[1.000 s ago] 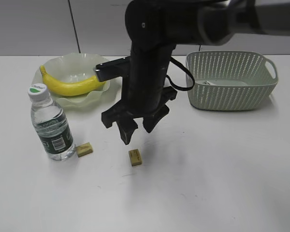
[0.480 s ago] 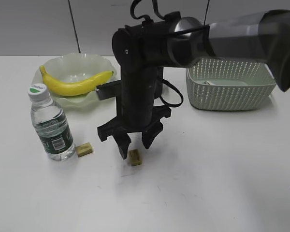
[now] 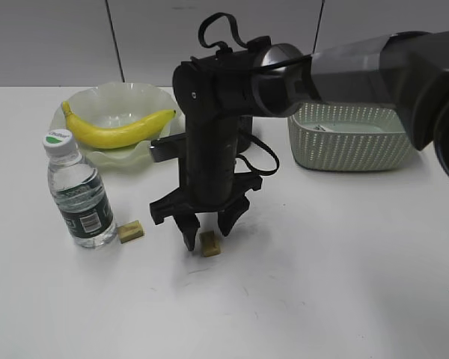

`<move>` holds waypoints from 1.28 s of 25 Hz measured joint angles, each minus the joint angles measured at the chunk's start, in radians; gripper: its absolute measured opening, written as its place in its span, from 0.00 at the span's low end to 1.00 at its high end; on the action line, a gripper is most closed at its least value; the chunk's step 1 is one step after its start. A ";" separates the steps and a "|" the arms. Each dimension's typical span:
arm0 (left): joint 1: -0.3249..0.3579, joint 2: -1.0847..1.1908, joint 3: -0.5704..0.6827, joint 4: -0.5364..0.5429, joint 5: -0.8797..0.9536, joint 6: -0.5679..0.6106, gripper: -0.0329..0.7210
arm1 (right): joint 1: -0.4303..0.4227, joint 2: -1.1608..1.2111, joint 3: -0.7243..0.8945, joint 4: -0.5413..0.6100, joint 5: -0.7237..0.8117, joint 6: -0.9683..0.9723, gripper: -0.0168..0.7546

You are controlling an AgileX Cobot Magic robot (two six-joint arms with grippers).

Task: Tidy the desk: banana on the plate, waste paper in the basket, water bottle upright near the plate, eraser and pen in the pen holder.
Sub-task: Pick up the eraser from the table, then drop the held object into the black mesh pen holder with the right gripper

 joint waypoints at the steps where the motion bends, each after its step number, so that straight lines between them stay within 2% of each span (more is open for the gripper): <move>1: 0.000 0.000 0.000 0.000 0.000 0.000 0.45 | 0.000 0.001 0.000 0.000 -0.001 0.000 0.64; 10: 0.000 0.000 0.000 0.000 0.000 0.000 0.45 | 0.000 0.028 -0.002 0.000 -0.001 0.002 0.54; 12: 0.000 0.000 0.000 0.000 0.000 0.000 0.45 | 0.000 0.029 -0.002 0.000 0.001 0.002 0.45; 14: 0.000 0.000 0.000 0.000 0.000 0.000 0.45 | 0.000 0.029 -0.002 0.000 -0.006 -0.002 0.32; 15: 0.000 0.000 0.000 0.001 0.000 0.000 0.45 | 0.000 0.029 -0.002 0.000 -0.005 -0.006 0.30; 19: 0.000 0.000 0.000 0.001 0.000 0.000 0.45 | 0.000 0.029 -0.016 -0.012 0.035 -0.029 0.30; 23: 0.000 0.000 0.000 0.001 0.000 0.000 0.45 | 0.000 -0.003 -0.058 -0.079 0.087 -0.033 0.30; 28: 0.000 0.000 0.000 0.001 0.000 0.000 0.45 | -0.008 -0.102 -0.169 -0.174 0.106 -0.032 0.30; 32: 0.000 0.000 0.000 0.001 0.000 0.000 0.45 | -0.049 -0.131 -0.296 -0.269 0.104 0.000 0.30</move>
